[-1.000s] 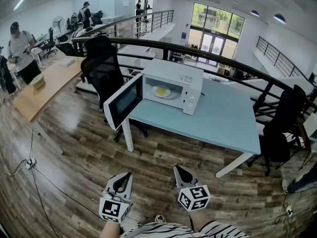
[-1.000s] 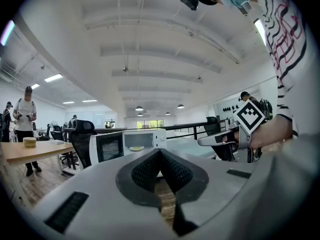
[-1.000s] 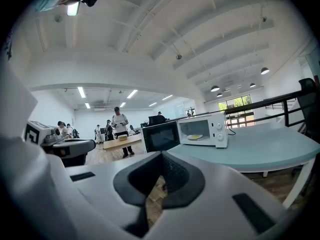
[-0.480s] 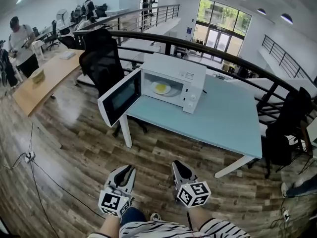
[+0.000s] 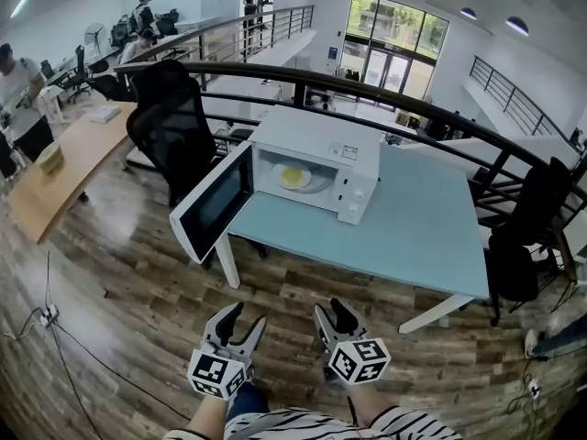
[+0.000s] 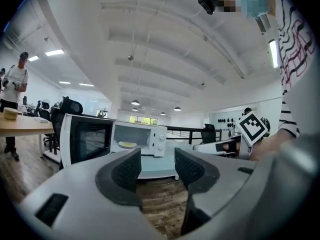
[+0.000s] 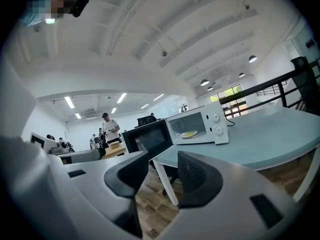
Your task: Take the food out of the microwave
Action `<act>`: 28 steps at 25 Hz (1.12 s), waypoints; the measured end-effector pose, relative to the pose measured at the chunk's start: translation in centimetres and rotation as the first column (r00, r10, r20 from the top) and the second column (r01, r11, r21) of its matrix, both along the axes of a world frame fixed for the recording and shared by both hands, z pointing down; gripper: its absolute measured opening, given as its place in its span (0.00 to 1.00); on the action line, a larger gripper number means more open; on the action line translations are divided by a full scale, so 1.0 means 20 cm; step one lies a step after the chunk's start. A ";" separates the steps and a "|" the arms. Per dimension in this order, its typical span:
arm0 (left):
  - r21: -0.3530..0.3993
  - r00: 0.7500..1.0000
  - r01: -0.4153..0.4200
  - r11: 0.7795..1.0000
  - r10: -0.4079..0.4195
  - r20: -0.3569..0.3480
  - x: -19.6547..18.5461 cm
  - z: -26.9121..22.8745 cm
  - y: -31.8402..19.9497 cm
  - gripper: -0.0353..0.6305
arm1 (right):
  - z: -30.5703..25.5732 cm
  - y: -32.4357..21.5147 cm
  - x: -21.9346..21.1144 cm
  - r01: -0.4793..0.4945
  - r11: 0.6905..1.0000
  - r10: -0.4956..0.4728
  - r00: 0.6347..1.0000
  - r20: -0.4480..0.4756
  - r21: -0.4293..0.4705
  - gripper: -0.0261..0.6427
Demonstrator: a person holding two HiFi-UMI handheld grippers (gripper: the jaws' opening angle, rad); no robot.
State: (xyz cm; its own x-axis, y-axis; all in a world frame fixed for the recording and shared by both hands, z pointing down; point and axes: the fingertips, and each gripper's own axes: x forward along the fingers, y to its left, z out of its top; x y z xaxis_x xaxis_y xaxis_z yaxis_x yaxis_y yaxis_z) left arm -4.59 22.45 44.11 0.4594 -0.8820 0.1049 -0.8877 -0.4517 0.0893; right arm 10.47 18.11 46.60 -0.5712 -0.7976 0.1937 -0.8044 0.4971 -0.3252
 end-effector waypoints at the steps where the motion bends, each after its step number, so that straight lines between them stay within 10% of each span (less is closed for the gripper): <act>1: -0.005 1.000 -0.009 1.000 0.009 -0.002 -0.03 0.00 -0.05 0.34 | 0.00 -0.04 -0.02 -0.015 1.000 0.015 1.000 0.001 -0.005 0.30; 28: -0.093 0.958 -0.284 0.954 0.280 -0.054 -0.35 0.16 -1.04 0.34 | 0.09 -0.88 -0.33 -0.343 0.939 0.343 0.939 0.005 -0.034 0.30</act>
State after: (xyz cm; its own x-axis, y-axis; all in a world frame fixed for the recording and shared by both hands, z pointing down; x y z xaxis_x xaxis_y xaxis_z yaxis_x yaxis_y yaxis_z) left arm -11.66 1.66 47.35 0.6935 -0.7022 0.1614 -0.7203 -0.6703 0.1785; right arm 3.96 0.58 48.40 -0.2664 -0.9389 0.2177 -0.9205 0.1809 -0.3464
